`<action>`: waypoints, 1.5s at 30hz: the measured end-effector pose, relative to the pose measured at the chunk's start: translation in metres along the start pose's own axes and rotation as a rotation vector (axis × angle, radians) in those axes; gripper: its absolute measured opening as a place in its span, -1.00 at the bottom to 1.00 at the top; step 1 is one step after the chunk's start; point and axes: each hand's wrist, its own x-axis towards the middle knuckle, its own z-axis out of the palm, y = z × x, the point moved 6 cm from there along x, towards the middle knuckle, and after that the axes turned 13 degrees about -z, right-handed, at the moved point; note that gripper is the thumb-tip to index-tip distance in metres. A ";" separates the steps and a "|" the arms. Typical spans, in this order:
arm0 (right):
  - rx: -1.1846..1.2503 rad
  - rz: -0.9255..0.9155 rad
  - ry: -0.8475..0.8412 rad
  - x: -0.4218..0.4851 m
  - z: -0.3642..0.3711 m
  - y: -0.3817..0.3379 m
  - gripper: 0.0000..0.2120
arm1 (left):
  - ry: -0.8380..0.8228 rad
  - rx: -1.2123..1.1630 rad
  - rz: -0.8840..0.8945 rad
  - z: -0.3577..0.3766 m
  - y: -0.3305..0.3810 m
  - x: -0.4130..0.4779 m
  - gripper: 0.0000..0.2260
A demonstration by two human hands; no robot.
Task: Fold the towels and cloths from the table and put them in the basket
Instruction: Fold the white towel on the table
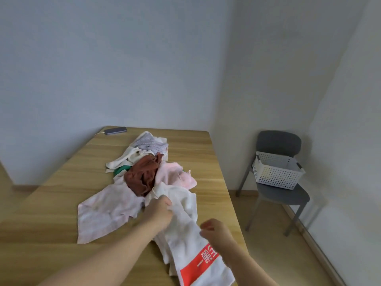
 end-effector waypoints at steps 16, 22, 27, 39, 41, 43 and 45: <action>-0.461 0.042 -0.177 -0.026 0.034 0.048 -0.84 | -0.542 0.488 0.392 0.092 -0.025 -0.059 -0.40; 0.112 -0.112 0.007 0.002 0.009 -0.013 -0.87 | -0.271 -0.033 0.242 0.054 0.012 -0.044 -0.88; 0.157 -0.193 -0.084 0.005 -0.005 -0.036 -0.66 | -0.218 -0.513 0.093 0.002 0.047 -0.029 -0.90; 0.260 -0.129 0.329 0.009 -0.043 -0.069 -0.73 | -0.510 -1.170 0.044 -0.074 0.082 -0.026 -0.76; 0.220 -0.164 0.424 0.009 -0.056 -0.079 -0.70 | -0.298 -1.019 0.110 -0.092 0.075 -0.018 -0.75; 0.167 -0.216 0.519 0.007 -0.071 -0.091 -0.69 | -0.032 -0.872 0.203 -0.113 0.068 -0.017 -0.84; 0.183 -0.294 0.547 0.005 -0.080 -0.107 -0.67 | 0.195 -0.832 0.312 -0.132 0.063 -0.022 -0.77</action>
